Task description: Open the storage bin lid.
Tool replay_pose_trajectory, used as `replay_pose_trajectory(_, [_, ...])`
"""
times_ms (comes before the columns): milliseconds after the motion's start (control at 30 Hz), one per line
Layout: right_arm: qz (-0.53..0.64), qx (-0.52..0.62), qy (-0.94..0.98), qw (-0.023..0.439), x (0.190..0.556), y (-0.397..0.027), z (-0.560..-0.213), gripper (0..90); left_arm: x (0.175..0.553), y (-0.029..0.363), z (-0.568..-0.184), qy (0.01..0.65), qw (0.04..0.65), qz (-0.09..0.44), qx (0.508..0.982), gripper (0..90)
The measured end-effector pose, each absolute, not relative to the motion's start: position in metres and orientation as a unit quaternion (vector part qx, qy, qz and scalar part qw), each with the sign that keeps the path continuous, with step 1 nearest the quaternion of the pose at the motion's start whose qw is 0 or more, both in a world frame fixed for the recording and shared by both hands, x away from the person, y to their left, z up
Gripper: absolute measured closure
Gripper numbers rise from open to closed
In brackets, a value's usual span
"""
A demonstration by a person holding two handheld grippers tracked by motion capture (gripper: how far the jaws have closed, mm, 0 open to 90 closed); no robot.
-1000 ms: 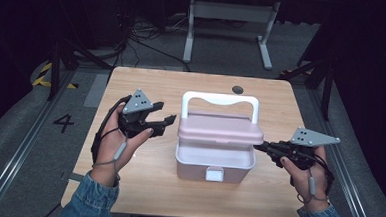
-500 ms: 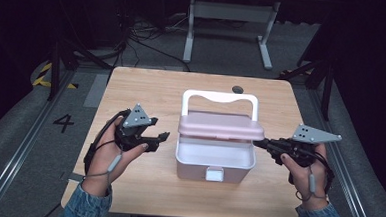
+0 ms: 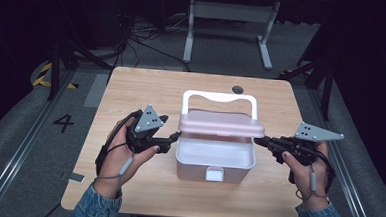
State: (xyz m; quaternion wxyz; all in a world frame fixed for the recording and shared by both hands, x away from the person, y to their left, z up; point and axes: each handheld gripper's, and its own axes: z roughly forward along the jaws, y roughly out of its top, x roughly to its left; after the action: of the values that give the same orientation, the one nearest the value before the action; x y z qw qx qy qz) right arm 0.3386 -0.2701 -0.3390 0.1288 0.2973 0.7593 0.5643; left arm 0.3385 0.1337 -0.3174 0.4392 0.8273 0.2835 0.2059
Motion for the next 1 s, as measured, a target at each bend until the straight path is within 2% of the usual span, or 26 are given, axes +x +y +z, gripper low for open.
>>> replay_pose_trajectory(133, [0.565,0.297,0.759,0.126,0.34,-0.27,-0.338,90.0,0.34,0.127,-0.314,0.283,0.468,0.195,0.814,38.2])
replay_pose_trajectory(433, [0.569,0.297,0.757,0.122,0.342,-0.27,-0.337,90.0,0.348,0.112,-0.315,0.275,0.481,0.194,0.809,41.3])
replay_pose_trajectory(767, [0.574,0.3,0.752,0.121,0.342,-0.271,-0.336,90.0,0.357,0.094,-0.317,0.271,0.476,0.241,0.801,38.2])
replay_pose_trajectory(1000, [0.576,0.307,0.747,0.126,0.34,-0.278,-0.336,90.0,0.36,0.086,-0.317,0.257,0.48,0.255,0.799,40.9])
